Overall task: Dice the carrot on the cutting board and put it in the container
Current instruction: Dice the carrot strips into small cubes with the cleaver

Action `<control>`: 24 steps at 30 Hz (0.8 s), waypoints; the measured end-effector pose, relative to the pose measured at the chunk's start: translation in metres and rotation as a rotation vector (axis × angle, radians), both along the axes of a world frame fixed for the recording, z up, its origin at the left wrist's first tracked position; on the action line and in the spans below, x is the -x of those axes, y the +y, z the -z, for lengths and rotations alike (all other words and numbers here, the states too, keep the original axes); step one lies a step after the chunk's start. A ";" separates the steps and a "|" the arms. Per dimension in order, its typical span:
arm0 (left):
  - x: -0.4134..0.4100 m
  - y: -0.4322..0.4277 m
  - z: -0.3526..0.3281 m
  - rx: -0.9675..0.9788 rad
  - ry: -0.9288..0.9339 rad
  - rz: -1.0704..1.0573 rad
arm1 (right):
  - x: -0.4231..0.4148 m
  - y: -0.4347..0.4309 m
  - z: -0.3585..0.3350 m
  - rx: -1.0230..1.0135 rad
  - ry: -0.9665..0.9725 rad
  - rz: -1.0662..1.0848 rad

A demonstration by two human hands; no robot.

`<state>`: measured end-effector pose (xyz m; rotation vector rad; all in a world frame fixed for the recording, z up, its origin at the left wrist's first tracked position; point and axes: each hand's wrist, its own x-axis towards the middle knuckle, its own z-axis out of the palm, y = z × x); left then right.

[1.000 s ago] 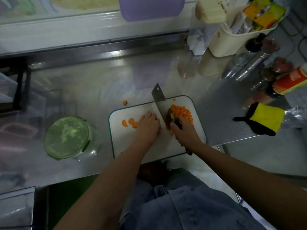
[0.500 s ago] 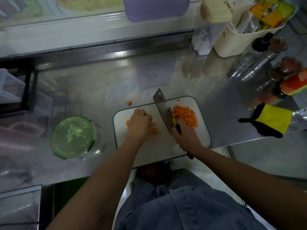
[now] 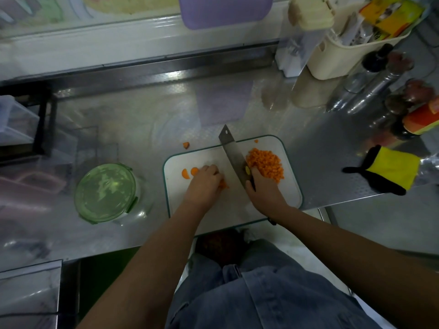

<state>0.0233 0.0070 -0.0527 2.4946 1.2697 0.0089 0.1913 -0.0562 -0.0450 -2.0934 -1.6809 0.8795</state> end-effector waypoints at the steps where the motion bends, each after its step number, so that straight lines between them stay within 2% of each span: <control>1: 0.000 -0.002 0.001 -0.006 0.000 -0.010 | 0.001 0.000 0.000 -0.002 -0.003 -0.008; 6: -0.004 -0.010 0.005 0.000 0.020 -0.082 | 0.001 0.001 -0.001 0.016 0.002 -0.030; 12: -0.008 -0.014 0.004 0.015 -0.034 -0.207 | 0.001 0.002 -0.005 -0.063 -0.042 -0.011; 16: -0.003 -0.013 0.001 0.019 -0.032 -0.183 | 0.002 0.000 -0.006 -0.082 -0.031 -0.004; 24: -0.009 -0.014 -0.001 -0.098 0.001 -0.091 | 0.005 -0.010 -0.005 -0.046 0.010 0.024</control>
